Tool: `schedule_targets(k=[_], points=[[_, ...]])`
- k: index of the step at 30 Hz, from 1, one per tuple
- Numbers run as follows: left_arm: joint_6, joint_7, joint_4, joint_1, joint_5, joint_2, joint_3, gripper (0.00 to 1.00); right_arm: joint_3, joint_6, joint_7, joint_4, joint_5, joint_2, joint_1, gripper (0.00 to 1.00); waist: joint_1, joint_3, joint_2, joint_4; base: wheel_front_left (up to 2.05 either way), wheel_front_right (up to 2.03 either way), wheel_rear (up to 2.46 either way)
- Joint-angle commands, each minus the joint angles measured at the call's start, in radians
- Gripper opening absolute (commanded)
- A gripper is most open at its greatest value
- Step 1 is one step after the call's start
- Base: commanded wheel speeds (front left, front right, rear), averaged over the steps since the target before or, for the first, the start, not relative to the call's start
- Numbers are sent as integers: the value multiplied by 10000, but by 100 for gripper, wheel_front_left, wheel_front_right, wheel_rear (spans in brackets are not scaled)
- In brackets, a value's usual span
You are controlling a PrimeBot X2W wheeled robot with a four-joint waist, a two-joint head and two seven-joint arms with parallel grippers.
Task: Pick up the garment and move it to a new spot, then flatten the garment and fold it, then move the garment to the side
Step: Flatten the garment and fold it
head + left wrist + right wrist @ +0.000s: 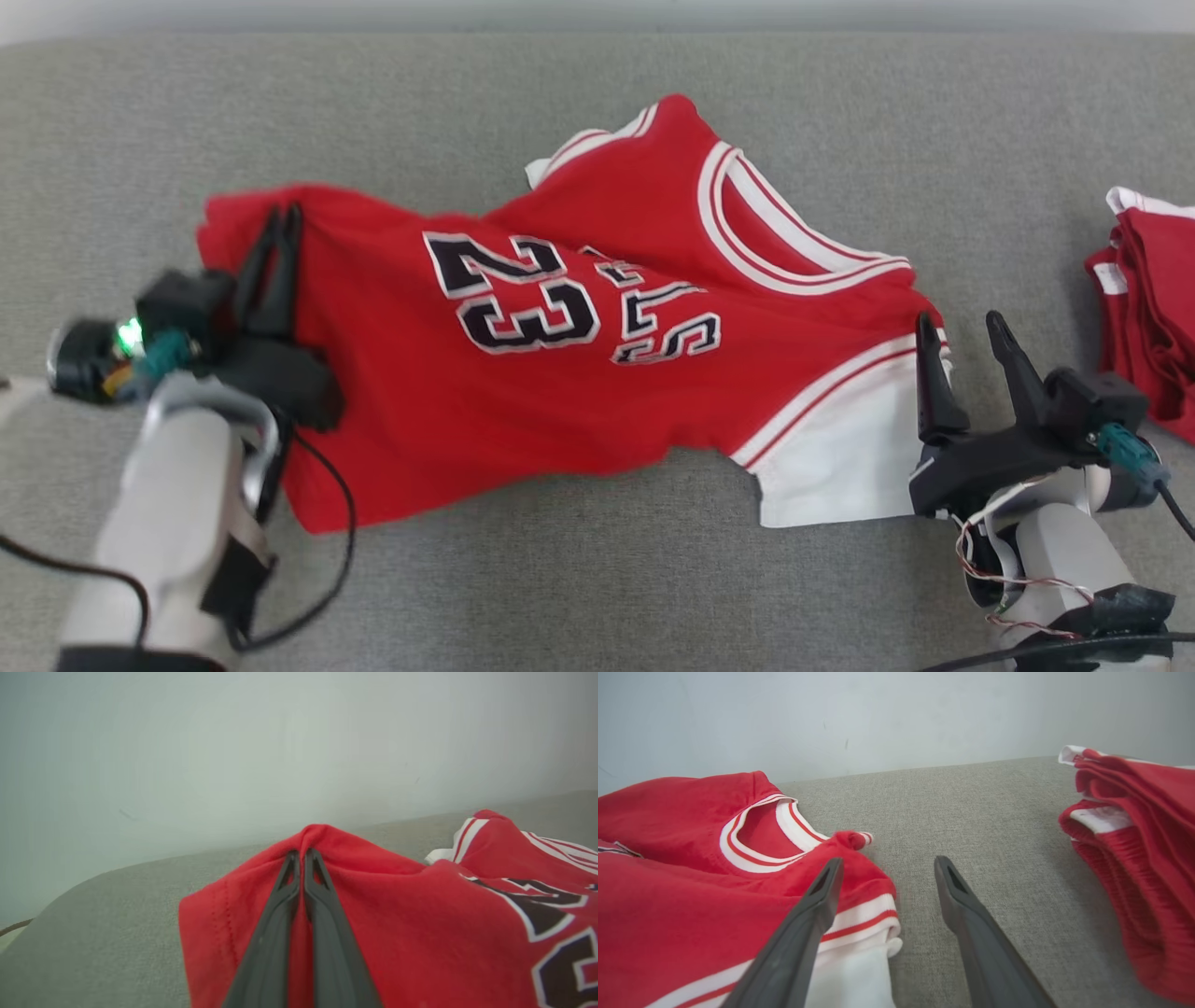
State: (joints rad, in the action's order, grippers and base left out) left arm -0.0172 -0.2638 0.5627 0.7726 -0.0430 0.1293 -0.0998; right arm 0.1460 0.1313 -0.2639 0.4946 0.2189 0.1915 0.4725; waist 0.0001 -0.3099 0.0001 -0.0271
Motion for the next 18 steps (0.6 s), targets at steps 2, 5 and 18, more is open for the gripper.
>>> schedule_targets(k=[2, 5, 18], points=[[-68, -9, 395, 622, 211, 347, -1, 0, 157, -12, -2, -119, 54, -69, 161, 100, -1, -422, -1, -322, 0, 0, 0], [-162, -9, 1016, 1362, 393, 683, -71, 0, 336, -12, 0, -232, 99, -155, 329, 100, -1, -653, -1, -585, 0, 0, 0], [80, -9, 1851, 2953, 814, 1772, -347, 0, 814, -12, -1, -388, 264, -387, 680, 100, -1, -1365, -1, -1479, 0, 0, 0]])
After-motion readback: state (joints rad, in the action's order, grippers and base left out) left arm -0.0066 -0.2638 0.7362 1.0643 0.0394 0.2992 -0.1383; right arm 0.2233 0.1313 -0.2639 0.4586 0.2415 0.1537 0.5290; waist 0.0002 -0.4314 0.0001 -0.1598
